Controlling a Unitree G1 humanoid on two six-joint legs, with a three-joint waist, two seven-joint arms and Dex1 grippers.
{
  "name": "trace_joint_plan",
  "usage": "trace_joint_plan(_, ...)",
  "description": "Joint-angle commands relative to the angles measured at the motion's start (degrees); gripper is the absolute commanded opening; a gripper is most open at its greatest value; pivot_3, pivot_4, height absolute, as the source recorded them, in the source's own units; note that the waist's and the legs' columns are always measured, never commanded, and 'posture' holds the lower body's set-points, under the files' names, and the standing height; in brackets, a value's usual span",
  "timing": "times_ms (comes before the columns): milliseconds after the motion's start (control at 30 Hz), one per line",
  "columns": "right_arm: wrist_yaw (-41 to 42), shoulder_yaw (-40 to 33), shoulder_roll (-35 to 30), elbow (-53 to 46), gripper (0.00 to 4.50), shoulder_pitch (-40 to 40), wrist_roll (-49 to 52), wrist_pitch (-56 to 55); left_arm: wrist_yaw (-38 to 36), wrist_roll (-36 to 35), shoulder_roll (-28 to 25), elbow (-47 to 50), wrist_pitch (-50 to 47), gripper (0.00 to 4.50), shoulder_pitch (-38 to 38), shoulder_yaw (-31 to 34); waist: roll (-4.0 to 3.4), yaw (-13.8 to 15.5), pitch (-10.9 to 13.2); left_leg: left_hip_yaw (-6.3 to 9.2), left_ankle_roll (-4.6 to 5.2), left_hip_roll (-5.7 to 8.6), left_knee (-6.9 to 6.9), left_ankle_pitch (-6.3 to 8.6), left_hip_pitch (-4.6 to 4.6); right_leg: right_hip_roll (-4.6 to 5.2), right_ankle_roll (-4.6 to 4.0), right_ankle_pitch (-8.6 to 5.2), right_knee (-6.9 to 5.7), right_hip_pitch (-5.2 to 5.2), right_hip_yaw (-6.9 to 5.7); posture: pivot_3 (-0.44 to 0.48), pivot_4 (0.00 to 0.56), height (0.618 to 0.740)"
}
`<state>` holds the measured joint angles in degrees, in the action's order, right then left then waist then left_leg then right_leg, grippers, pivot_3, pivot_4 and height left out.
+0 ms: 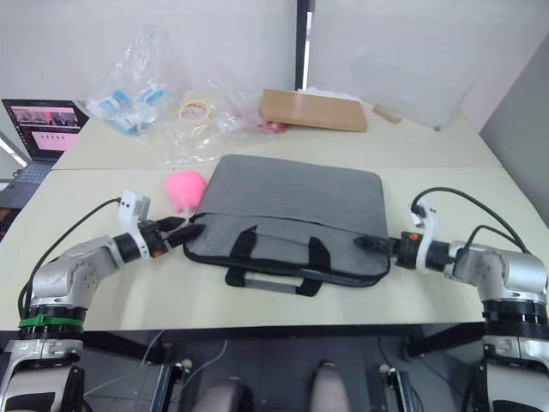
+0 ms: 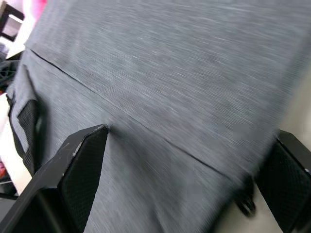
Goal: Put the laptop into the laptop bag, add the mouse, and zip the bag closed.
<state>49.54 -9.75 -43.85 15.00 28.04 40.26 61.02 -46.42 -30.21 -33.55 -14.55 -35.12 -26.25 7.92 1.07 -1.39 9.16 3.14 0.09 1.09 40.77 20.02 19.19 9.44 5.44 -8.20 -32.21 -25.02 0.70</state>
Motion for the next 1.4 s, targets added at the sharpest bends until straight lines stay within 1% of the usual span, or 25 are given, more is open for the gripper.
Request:
trace_joint_plan(33, -0.2, -1.7, 0.8, -2.0, 3.96, 0.7, 0.9, 0.5, -1.9, -0.5, -0.3, 1.4, 0.1, 2.92, -0.3, 0.6, 0.0, -0.1, 0.0, 0.01, 0.0, 0.0, 0.0, 0.0, 0.0, 0.0, 0.0, 0.0, -0.01, 0.0, -0.01, 0.0, 0.15, 0.74)
trace_joint_plan(133, 0.0, -2.9, 0.5, -2.3, 3.06, 0.3, 1.5, 1.2, -3.4, -2.1, -0.4, 4.4, -2.2, 1.98, 1.0, 0.6, 0.0, -0.3, 0.0, 0.01, 0.0, 0.0, 0.0, 0.0, -0.01, 0.0, 0.0, 0.0, -0.01, -0.01, 0.0, 0.0, 0.15, 0.74)
trace_joint_plan(167, 0.2, -3.2, 0.2, -2.4, 2.64, 0.1, 1.6, 1.4, -3.5, -2.5, -0.4, 6.1, -2.9, 1.58, 1.7, 0.4, 0.0, -0.4, 0.0, 0.02, 0.0, 0.0, 0.0, 0.0, 0.0, 0.0, 0.0, 0.0, -0.03, -0.02, 0.0, 0.0, 0.15, 0.74)
trace_joint_plan(333, 0.7, -4.1, -0.3, -2.5, 1.07, 0.0, 1.5, 1.8, -2.7, -4.5, 0.0, 11.5, -6.6, 0.06, 4.2, 1.4, 0.0, -0.9, 0.0, 0.04, 0.02, 0.0, -0.04, 0.01, 0.01, 0.01, 0.02, 0.01, -0.06, -0.07, -0.01, 0.0, 0.15, 0.74)
trace_joint_plan(433, 1.4, -4.8, -1.1, -2.9, 0.25, -0.1, 2.0, 2.7, -3.7, -7.1, -0.9, 17.0, -11.2, 0.0, 7.5, 2.0, 0.0, -1.0, 0.0, 0.04, 0.03, 0.0, -0.05, 0.02, 0.02, 0.01, 0.02, 0.01, -0.05, -0.07, 0.0, 0.0, 0.15, 0.74)
trace_joint_plan(467, 2.0, -5.0, -1.6, -3.2, 0.11, -0.4, 2.2, 3.1, -3.8, -8.6, -1.3, 19.2, -13.0, 0.0, 8.8, 2.5, -0.01, -1.0, 0.0, 0.04, 0.03, 0.0, -0.06, 0.02, 0.04, 0.01, 0.02, 0.01, -0.04, -0.1, 0.0, 0.0, 0.15, 0.74)
trace_joint_plan(567, 3.3, -5.5, -3.0, -3.8, 0.11, -0.9, 2.9, 4.1, -3.6, -12.0, -1.9, 23.9, -17.0, 0.0, 11.3, 3.8, -0.01, -0.9, 0.0, 0.05, 0.07, 0.0, -0.08, 0.05, 0.07, 0.03, 0.02, 0.01, -0.05, -0.14, 0.0, 0.0, 0.15, 0.74)
trace_joint_plan(633, 4.4, -5.6, -4.2, -4.0, 0.11, -1.3, 3.2, 4.7, -2.8, -11.5, -2.0, 25.7, -16.9, 0.0, 12.8, 3.5, -0.01, -0.7, 0.0, 0.04, 0.09, 0.0, -0.08, 0.06, 0.1, 0.03, 0.02, 0.01, -0.02, -0.14, -0.01, 0.0, 0.15, 0.74)
trace_joint_plan(767, 5.2, -5.1, -5.0, -4.0, 0.11, -2.0, 2.6, 4.6, -1.5, -10.8, -1.0, 25.4, -16.8, 0.0, 12.8, 3.6, -0.01, -0.4, 0.0, 0.02, 0.09, 0.01, -0.05, 0.06, 0.08, 0.03, 0.02, 0.01, -0.01, -0.11, 0.0, 0.0, 0.15, 0.74)
trace_joint_plan(900, 4.4, -4.0, -3.6, -4.2, 0.11, -1.8, 1.6, 3.7, -0.3, -8.2, -0.1, 23.6, -14.3, 0.0, 11.8, 2.5, -0.01, -0.1, 0.0, 0.0, 0.07, 0.01, -0.03, 0.05, 0.07, 0.03, 0.02, 0.01, -0.01, -0.08, 0.01, 0.0, 0.15, 0.74)
trace_joint_plan(1000, 4.4, -3.7, -2.8, -5.7, 0.11, -2.3, 1.6, 3.6, -0.5, -7.6, -0.7, 23.4, -13.2, 0.0, 12.4, 2.8, -0.01, 0.2, 0.0, -0.02, 0.03, 0.01, 0.01, 0.03, 0.06, 0.03, 0.02, 0.01, -0.01, -0.06, 0.02, 0.0, 0.15, 0.74)
trace_joint_plan(1067, 4.5, -3.9, -2.4, -6.3, 1.13, -2.8, 1.3, 2.4, -1.6, -8.0, -1.3, 23.4, -11.9, 0.0, 13.3, 4.0, -0.01, 0.3, 0.0, -0.01, -0.01, 0.01, 0.01, 0.0, 0.05, 0.02, 0.02, 0.01, -0.01, -0.06, 0.02, 0.0, 0.15, 0.74)
trace_joint_plan(1133, 3.8, -4.1, -2.3, -6.5, 1.72, -3.4, 0.4, 0.7, -2.0, -8.6, -1.8, 23.6, -11.9, 0.97, 14.1, 5.2, -0.01, 0.1, 0.0, -0.01, -0.02, 0.0, 0.0, -0.01, 0.04, 0.01, 0.02, 0.01, -0.02, -0.07, 0.01, 0.0, 0.15, 0.74)
trace_joint_plan(1167, 3.6, -4.2, -2.3, -6.5, 2.09, -3.5, 0.0, 0.1, -2.1, -8.8, -1.9, 23.6, -12.0, 1.26, 14.3, 5.5, -0.01, 0.1, 0.0, -0.02, -0.02, 0.0, 0.0, 0.0, 0.04, 0.01, 0.02, 0.01, -0.02, -0.07, 0.02, 0.0, 0.15, 0.74)
trace_joint_plan(1267, 4.7, -4.9, -4.0, -6.5, 3.11, -4.1, -0.5, -0.9, -4.0, -10.6, -5.0, 24.3, -13.7, 2.23, 16.7, 8.5, -0.01, -0.1, 0.0, -0.04, -0.02, 0.0, 0.0, 0.0, 0.06, 0.01, 0.02, 0.01, -0.01, -0.1, 0.03, 0.0, 0.15, 0.74)
trace_joint_plan(1300, 5.2, -5.1, -4.7, -6.7, 3.47, -4.4, -0.7, -1.3, -4.5, -11.1, -6.0, 24.5, -14.0, 2.57, 17.5, 9.3, -0.01, -0.1, 0.0, -0.03, -0.02, 0.0, -0.01, 0.0, 0.04, 0.01, 0.02, 0.01, -0.04, -0.11, 0.03, 0.0, 0.15, 0.74)
trace_joint_plan(1333, 5.7, -5.2, -5.8, -6.8, 3.9, -4.7, -1.1, -2.1, -5.3, -11.5, -7.5, 24.5, -14.3, 3.01, 18.5, 10.4, -0.01, -0.1, 0.0, -0.01, -0.01, 0.0, -0.03, 0.0, 0.05, 0.01, 0.02, 0.01, -0.05, -0.13, 0.02, 0.0, 0.15, 0.74)
trace_joint_plan(1400, 7.8, -4.8, -9.1, -7.0, 4.42, -5.6, -2.9, -5.0, -6.9, -12.4, -10.8, 25.1, -14.9, 3.54, 20.8, 12.8, -0.02, -0.1, 0.0, 0.0, 0.0, 0.0, -0.04, 0.01, 0.05, 0.01, 0.02, 0.01, -0.06, -0.13, 0.02, 0.0, 0.15, 0.74)
